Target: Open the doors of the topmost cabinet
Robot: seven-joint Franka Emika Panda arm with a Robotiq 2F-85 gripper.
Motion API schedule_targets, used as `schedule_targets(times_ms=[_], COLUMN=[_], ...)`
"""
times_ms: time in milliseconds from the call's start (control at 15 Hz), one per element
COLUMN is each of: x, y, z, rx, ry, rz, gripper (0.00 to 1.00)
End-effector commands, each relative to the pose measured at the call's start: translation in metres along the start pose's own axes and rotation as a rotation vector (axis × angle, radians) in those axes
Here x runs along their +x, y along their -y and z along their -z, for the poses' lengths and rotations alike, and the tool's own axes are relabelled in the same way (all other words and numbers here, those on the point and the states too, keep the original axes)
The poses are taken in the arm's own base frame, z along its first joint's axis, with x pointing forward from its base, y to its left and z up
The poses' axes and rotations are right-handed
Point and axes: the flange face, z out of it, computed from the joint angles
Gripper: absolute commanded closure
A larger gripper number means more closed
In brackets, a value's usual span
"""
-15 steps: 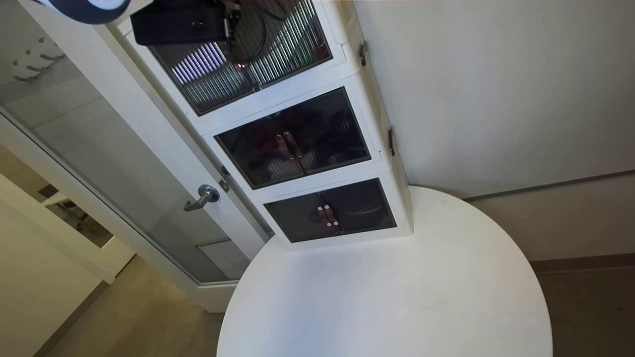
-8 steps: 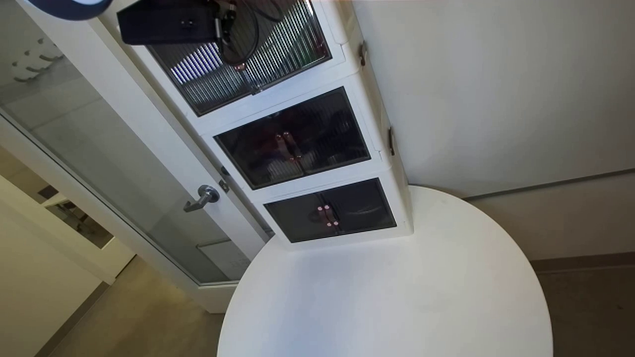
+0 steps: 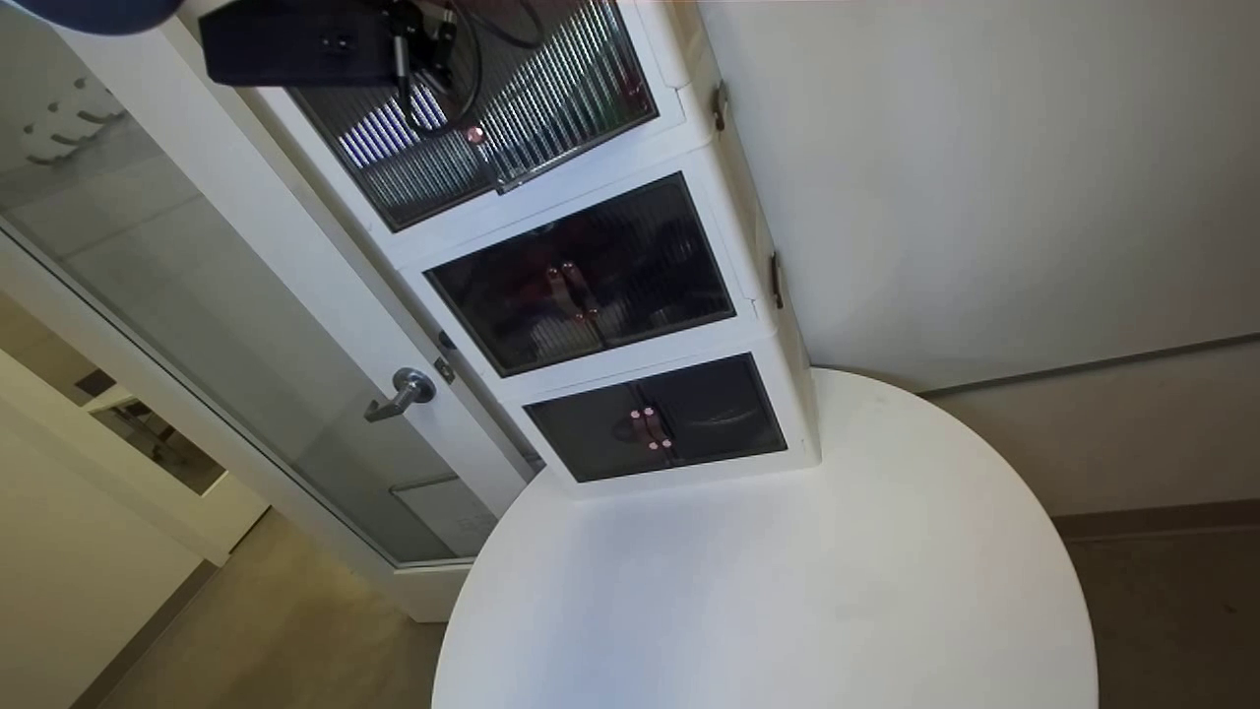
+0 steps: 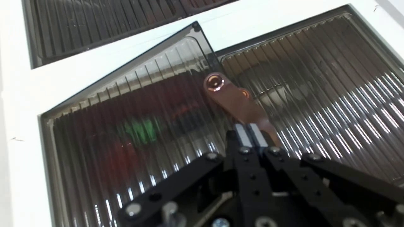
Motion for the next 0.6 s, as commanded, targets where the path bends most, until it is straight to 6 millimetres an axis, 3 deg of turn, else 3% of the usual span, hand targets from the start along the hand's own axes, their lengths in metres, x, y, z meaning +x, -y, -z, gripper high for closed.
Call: schedule_targets(times_ms=[0,533], x=[-0.003,-0.003], y=[-0.027,-0.032], z=[0.015,0.044], rx=[-0.102,-0.317], ry=[0.01,0.082], rz=[-0.069,-0.103], gripper=[0.99,0.99])
